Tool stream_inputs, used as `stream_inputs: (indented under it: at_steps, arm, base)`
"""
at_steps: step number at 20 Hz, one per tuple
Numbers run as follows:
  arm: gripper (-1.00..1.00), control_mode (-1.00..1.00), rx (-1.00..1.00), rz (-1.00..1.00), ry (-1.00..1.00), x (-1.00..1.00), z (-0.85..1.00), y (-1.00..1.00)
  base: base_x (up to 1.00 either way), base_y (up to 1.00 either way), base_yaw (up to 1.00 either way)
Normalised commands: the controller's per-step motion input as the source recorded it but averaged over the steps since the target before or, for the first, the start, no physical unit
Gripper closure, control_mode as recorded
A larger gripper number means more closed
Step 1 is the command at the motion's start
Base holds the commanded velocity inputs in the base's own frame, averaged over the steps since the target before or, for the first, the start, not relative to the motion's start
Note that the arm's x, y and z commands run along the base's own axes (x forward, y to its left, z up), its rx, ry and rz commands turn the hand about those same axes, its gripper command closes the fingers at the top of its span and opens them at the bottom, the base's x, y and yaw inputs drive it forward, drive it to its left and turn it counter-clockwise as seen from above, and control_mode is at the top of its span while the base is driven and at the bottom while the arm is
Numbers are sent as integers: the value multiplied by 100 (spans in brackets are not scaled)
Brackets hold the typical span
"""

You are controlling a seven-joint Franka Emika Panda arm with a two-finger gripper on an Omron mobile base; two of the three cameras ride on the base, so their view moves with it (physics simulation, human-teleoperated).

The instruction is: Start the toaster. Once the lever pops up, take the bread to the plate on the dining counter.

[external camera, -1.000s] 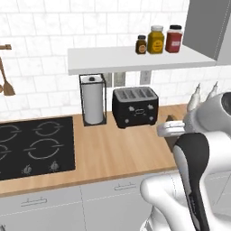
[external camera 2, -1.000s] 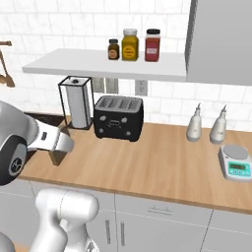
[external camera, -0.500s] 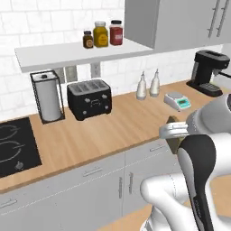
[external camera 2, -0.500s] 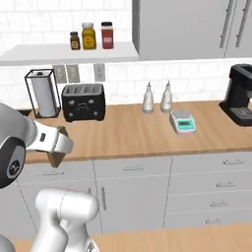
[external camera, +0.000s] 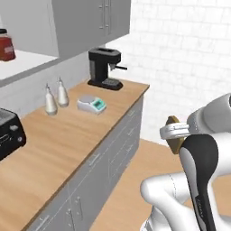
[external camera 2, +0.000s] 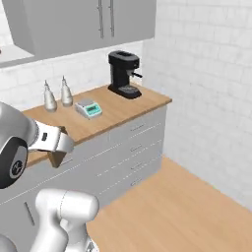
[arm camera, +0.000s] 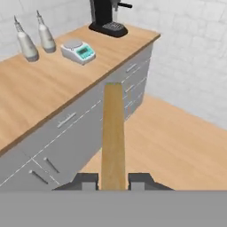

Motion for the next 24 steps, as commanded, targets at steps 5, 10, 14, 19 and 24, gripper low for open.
stream_inputs:
  at_steps: [5,10,14,19,24]
  arm:
    - [100,100,0,0,0,0,0,0]
    - [100,100,0,0,0,0,0,0]
    - [100,100,0,0,0,0,0,0]
    - [100,100,0,0,0,0,0,0]
    - [100,100,0,0,0,0,0,0]
  base:
    - [0,0,-99]
    - [0,-6,-97]
    - [3,-3,-95]
    - [23,0,-92]
    - [36,24,-84]
